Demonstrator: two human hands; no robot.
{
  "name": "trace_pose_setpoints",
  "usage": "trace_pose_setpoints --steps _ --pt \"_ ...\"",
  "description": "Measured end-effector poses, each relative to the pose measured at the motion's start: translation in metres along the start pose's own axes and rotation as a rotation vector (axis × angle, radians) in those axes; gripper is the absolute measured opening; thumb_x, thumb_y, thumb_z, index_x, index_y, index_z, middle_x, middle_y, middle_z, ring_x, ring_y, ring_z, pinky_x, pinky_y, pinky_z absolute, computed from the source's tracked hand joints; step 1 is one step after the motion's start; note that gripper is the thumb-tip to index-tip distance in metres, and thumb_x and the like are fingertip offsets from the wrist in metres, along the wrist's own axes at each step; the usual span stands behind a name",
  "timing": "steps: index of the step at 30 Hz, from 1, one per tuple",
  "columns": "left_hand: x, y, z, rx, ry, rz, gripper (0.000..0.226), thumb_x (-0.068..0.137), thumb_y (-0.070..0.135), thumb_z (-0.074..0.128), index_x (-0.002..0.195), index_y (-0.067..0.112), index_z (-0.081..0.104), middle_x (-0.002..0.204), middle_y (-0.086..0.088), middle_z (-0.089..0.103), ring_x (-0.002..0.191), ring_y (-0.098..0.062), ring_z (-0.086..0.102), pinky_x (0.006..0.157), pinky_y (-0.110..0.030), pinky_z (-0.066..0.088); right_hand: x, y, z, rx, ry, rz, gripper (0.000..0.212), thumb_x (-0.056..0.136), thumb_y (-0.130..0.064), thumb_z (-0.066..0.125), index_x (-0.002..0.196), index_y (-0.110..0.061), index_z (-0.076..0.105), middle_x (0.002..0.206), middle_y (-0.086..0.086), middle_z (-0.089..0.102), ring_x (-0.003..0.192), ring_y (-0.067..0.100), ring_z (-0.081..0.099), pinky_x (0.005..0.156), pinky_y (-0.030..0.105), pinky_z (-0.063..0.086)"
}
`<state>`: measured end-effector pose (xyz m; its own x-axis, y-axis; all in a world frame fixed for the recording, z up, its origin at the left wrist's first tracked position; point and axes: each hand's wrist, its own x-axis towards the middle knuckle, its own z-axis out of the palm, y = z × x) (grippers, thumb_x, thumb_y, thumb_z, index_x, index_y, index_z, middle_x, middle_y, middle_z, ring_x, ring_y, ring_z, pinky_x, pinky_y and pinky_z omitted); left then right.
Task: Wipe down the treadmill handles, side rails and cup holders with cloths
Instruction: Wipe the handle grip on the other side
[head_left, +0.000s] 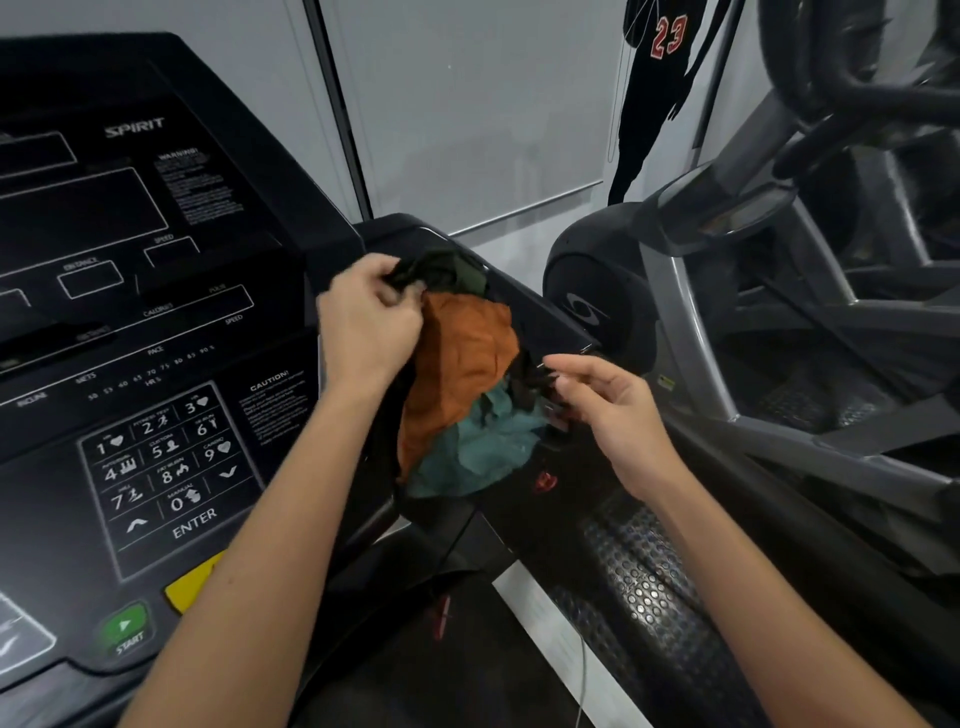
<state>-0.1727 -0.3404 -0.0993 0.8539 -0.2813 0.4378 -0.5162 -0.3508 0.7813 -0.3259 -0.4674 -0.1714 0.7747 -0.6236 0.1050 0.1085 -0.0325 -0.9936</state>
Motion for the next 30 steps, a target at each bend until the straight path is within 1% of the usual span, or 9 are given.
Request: trace_pose_setpoints --steps 3,5,8,11,13,16,23,26,30 --pt "-0.02 -0.001 0.016 -0.166 -0.313 -0.1 0.007 0.081 0.027 0.066 0.087 0.029 0.062 0.078 0.01 0.068 0.074 -0.011 0.064 0.073 -0.033 0.05 0.001 0.011 -0.002 -0.075 -0.051 0.007 0.025 0.09 -0.003 0.055 0.099 -0.024 0.064 0.099 0.003 0.067 0.089 0.002 0.062 0.078 0.013 0.048" --pt "-0.042 -0.002 0.014 -0.121 -0.456 -0.054 0.03 0.079 0.032 0.071 0.105 0.035 0.058 0.096 0.019 0.064 0.09 -0.001 0.062 0.079 -0.015 0.046 0.003 0.018 -0.003 -0.168 -0.117 0.004 0.023 0.09 -0.01 0.056 0.109 -0.02 0.065 0.109 0.002 0.068 0.103 0.01 0.062 0.093 0.025 0.047" --pt "-0.067 -0.008 0.006 -0.045 -0.396 0.058 0.06 0.079 0.029 0.072 0.133 0.028 0.048 0.109 0.027 0.052 0.098 0.014 0.052 0.082 0.002 0.035 0.001 0.024 0.0 -0.282 -0.188 -0.012 0.029 0.091 -0.02 0.057 0.118 -0.015 0.062 0.115 -0.002 0.066 0.11 0.009 0.059 0.1 0.031 0.044" --pt "-0.08 -0.016 0.004 -0.07 -0.196 0.177 0.049 0.08 0.018 0.071 0.127 0.018 0.055 0.116 0.017 0.056 0.107 0.01 0.053 0.093 -0.001 0.035 -0.002 0.024 0.001 -0.259 -0.187 0.005 0.029 0.091 -0.02 0.056 0.12 -0.021 0.059 0.115 -0.01 0.063 0.107 -0.005 0.057 0.097 0.016 0.042" --pt "-0.084 -0.02 -0.001 -0.116 -0.102 0.248 0.038 0.078 0.008 0.071 0.115 0.014 0.063 0.11 0.009 0.062 0.105 0.002 0.058 0.09 -0.005 0.042 -0.004 0.024 0.001 -0.254 -0.197 -0.005 0.032 0.092 -0.02 0.055 0.123 -0.023 0.056 0.113 -0.016 0.062 0.103 -0.011 0.055 0.092 0.008 0.041" --pt "-0.078 -0.019 -0.013 -0.27 -0.134 0.149 0.026 0.076 0.0 0.071 0.094 0.02 0.07 0.09 0.011 0.069 0.085 0.004 0.064 0.076 -0.006 0.046 -0.005 0.026 0.003 -0.246 -0.185 -0.013 0.033 0.092 -0.02 0.054 0.125 -0.022 0.055 0.111 -0.019 0.061 0.103 -0.01 0.056 0.092 0.01 0.042" --pt "-0.037 -0.013 -0.014 -0.527 -0.564 -0.32 0.013 0.073 0.023 0.069 0.085 0.023 0.072 0.078 0.007 0.074 0.074 -0.006 0.069 0.067 -0.016 0.052 -0.006 0.023 0.004 -0.241 -0.179 -0.008 0.026 0.092 -0.021 0.053 0.116 -0.03 0.055 0.107 -0.018 0.062 0.098 -0.008 0.058 0.09 0.011 0.044" --pt "-0.03 -0.025 -0.015 -0.446 -0.531 -0.415 0.006 0.081 0.022 0.067 0.082 0.021 0.072 0.071 0.004 0.072 0.067 -0.009 0.066 0.068 -0.021 0.054 -0.006 0.024 0.003 -0.238 -0.184 -0.01 0.029 0.092 -0.02 0.054 0.12 -0.028 0.056 0.111 -0.016 0.062 0.104 -0.008 0.056 0.093 0.01 0.043" --pt "-0.038 -0.033 -0.025 -0.326 -0.469 -0.374 0.009 0.083 0.013 0.066 0.077 0.018 0.07 0.059 0.008 0.068 0.054 0.0 0.063 0.05 -0.012 0.047 -0.006 0.025 0.003 -0.214 -0.18 -0.013 0.03 0.091 -0.02 0.054 0.12 -0.027 0.056 0.112 -0.017 0.061 0.102 -0.013 0.055 0.087 0.005 0.041"
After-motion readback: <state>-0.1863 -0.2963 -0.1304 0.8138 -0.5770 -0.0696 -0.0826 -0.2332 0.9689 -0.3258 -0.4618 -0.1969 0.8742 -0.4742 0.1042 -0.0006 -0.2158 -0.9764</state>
